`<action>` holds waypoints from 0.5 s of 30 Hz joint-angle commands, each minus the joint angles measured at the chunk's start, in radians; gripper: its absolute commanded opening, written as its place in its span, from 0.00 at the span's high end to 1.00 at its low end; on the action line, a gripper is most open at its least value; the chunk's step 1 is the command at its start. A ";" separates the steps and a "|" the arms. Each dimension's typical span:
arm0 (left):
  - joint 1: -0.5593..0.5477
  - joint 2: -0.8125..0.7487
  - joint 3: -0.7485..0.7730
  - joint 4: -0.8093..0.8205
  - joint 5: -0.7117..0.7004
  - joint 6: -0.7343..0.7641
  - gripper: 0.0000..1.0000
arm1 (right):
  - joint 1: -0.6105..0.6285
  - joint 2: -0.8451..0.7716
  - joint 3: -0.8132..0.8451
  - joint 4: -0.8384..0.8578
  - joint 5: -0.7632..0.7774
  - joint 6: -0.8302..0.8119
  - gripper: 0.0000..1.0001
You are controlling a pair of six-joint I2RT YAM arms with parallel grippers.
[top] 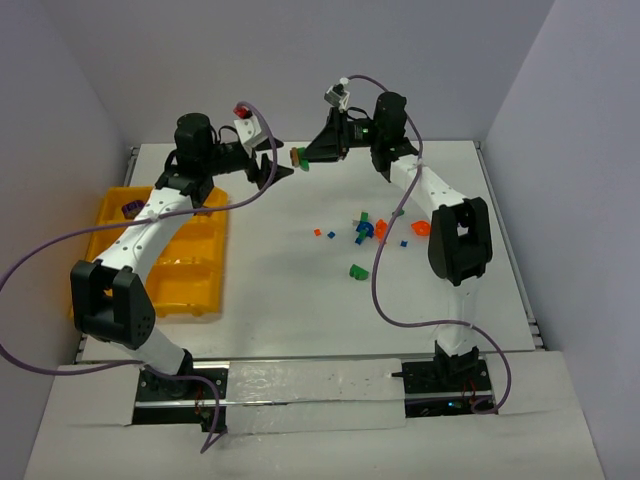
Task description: Sort the legos into containers by color
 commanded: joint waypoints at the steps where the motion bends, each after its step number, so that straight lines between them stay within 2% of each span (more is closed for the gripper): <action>1: -0.012 -0.036 0.010 0.074 0.028 0.042 0.23 | 0.008 0.001 0.025 0.058 -0.028 0.017 1.00; 15: -0.033 -0.015 0.042 0.066 0.033 0.044 0.42 | 0.018 0.022 0.051 0.042 -0.029 0.012 1.00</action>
